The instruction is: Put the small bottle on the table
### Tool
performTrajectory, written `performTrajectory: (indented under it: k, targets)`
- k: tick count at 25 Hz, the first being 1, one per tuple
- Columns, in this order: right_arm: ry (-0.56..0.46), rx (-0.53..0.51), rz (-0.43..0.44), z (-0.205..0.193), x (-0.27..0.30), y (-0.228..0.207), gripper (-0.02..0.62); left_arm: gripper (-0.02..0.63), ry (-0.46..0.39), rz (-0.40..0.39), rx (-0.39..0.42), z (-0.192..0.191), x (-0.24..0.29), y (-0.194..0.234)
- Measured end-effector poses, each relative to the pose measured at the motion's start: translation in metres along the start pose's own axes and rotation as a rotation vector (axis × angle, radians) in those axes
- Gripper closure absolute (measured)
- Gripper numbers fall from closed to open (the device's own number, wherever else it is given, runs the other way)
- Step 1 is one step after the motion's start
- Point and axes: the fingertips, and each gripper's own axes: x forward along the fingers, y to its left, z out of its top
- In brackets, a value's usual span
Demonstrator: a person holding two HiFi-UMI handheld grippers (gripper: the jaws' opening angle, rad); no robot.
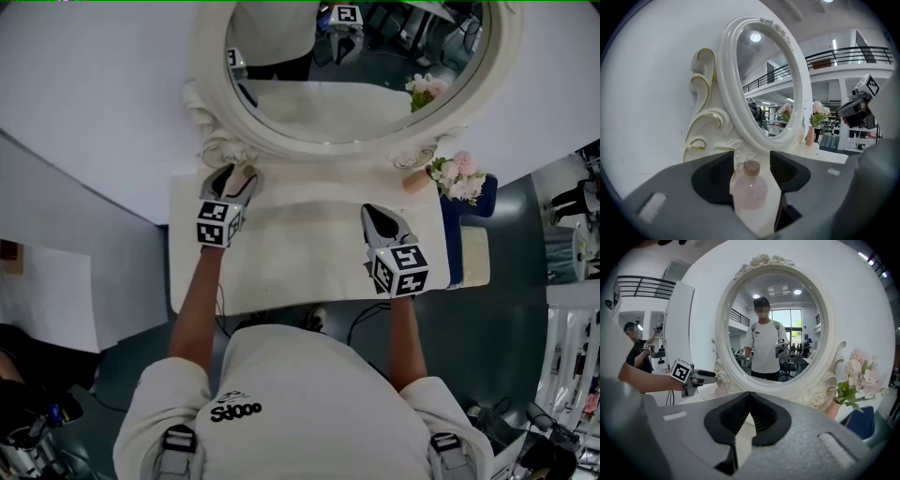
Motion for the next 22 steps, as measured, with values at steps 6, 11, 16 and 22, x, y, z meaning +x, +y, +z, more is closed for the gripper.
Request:
performTrajectory:
  k: [6, 11, 16, 22]
  targets:
    - [-0.087, -0.066, -0.025, 0.036, -0.028, -0.013, 0.594, 0.534, -0.108, 0.013, 0.055, 0.063, -0.031, -0.011]
    - [-0.160, -0.124, -0.048, 0.068, -0.050, -0.022, 0.594, 0.589, -0.167, -0.069, 0.160, 0.117, -0.049, -0.046]
    - [-0.223, -0.200, -0.071, 0.102, -0.069, -0.021, 0.594, 0.589, -0.230, -0.120, 0.237, 0.161, -0.067, -0.075]
    - [-0.273, -0.248, -0.097, 0.125, -0.084, -0.019, 0.594, 0.588, -0.292, -0.164, 0.310, 0.200, -0.085, -0.102]
